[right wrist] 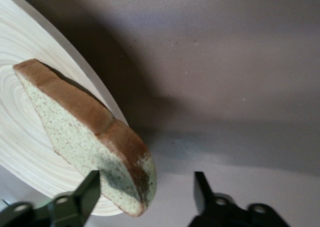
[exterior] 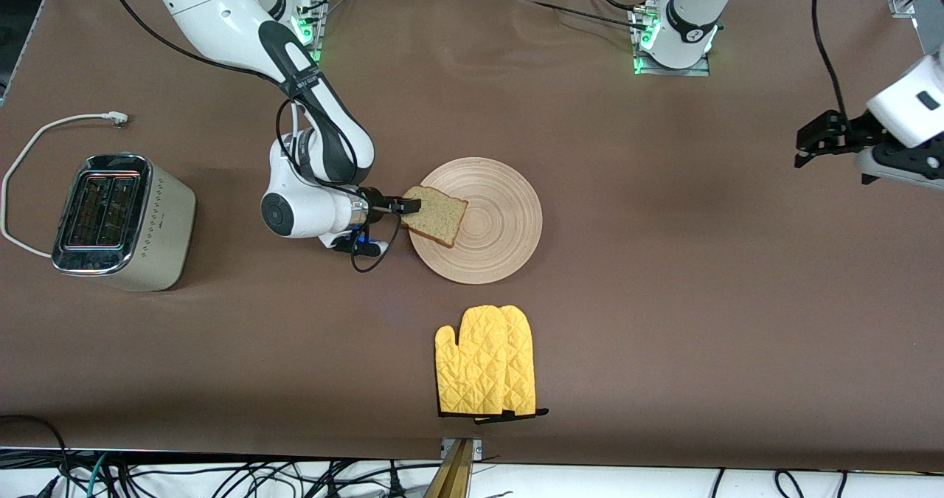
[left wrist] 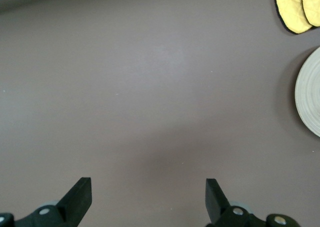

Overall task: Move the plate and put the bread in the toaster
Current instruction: 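Lift the bread slice with the right gripper and carry it to the toaster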

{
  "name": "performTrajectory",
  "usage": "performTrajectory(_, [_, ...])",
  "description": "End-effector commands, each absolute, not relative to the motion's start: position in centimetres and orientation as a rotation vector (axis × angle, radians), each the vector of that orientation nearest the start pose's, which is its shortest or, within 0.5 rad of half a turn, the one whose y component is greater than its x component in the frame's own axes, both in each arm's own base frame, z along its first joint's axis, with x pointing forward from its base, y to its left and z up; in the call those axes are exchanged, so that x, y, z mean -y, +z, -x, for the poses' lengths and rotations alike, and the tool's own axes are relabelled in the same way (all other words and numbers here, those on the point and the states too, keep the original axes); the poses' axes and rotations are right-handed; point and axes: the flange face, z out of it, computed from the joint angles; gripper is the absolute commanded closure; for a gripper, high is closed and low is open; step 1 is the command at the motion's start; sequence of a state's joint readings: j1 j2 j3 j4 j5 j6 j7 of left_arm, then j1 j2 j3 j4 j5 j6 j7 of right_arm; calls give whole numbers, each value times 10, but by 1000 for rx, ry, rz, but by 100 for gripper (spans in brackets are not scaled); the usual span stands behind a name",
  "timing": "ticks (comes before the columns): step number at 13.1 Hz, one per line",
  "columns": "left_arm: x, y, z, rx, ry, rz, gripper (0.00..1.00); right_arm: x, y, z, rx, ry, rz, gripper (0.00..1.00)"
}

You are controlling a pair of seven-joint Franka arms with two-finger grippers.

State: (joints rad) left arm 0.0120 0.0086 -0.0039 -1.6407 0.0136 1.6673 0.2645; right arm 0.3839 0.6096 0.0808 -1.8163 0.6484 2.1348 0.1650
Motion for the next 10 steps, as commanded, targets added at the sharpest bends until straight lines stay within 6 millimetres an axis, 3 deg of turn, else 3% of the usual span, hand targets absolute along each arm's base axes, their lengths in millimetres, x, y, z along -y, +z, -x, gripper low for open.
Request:
performTrajectory(1, [3,614,-565,-583,-81,3087,0,-303,198,-544,-215,593,2628,86])
performTrajectory(3, [5,614,-558,-691,-36,3075,0,-307,198,-542,-206,595,2629,95])
performTrajectory(4, [20,615,-549,-767,63,3055,0,-308,199,-543,-203,592,2629,100])
performTrajectory(5, [13,624,-550,-760,38,3052,0,-308,199,-543,-205,593,2629,100])
performTrajectory(7, [-6,615,-561,-717,48,3090,0,-310,203,-545,-199,584,2626,100])
performTrajectory(10, [-17,627,-567,-683,-7,3121,0,-315,220,-553,-186,545,2619,100])
